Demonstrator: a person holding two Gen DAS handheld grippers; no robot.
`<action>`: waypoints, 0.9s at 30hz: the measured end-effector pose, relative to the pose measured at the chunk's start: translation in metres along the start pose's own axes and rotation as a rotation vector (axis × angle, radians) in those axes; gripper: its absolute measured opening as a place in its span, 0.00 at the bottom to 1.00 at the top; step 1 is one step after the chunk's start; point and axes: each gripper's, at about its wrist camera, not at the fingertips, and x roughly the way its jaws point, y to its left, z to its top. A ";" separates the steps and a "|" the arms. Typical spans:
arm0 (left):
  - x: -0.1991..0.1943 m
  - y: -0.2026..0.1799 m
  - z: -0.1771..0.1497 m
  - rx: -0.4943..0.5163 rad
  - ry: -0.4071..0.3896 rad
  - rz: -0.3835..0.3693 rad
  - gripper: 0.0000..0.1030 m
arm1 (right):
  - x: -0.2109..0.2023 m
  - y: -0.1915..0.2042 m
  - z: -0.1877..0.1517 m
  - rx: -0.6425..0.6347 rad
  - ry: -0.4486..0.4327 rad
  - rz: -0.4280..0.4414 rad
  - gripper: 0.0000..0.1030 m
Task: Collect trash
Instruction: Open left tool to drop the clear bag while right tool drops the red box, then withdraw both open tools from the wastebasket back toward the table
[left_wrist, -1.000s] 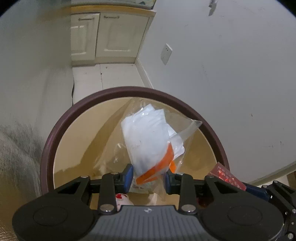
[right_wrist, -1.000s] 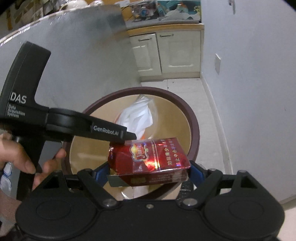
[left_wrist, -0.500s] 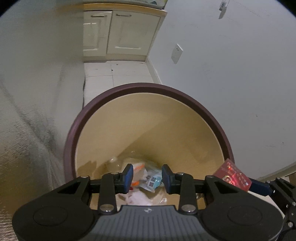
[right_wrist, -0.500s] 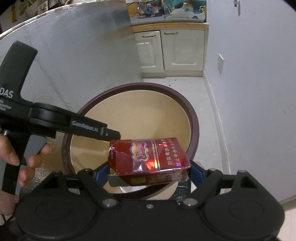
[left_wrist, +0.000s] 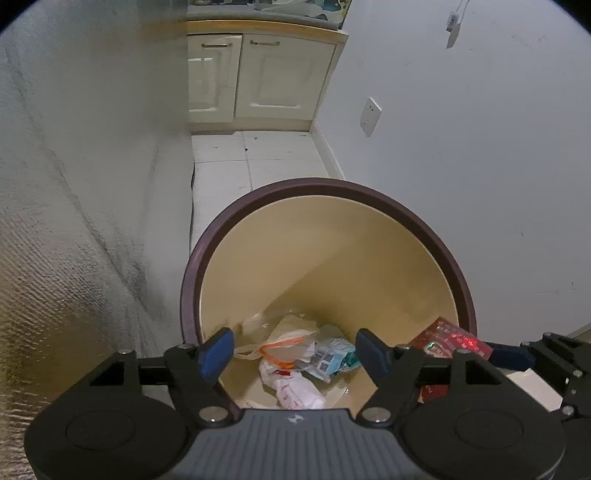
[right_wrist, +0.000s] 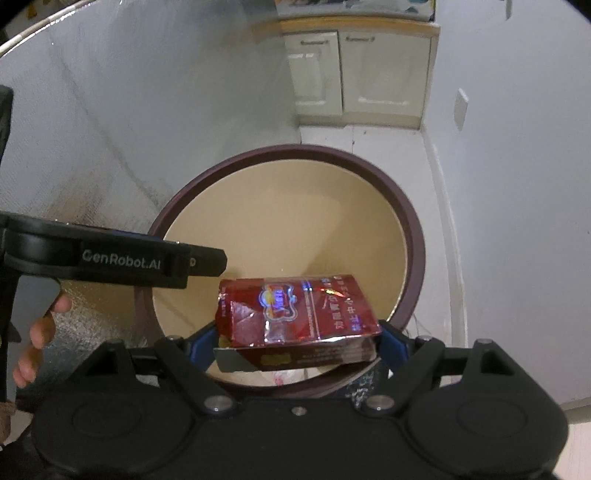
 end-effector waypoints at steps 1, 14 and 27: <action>-0.001 0.000 0.000 0.002 0.000 0.002 0.76 | 0.000 -0.002 0.002 -0.002 0.010 0.002 0.88; -0.011 0.004 -0.011 -0.002 0.028 0.053 0.99 | -0.005 -0.007 0.003 -0.030 0.048 -0.011 1.00; -0.022 0.014 -0.026 0.005 0.069 0.091 1.00 | -0.008 0.000 0.000 -0.014 0.039 -0.031 1.00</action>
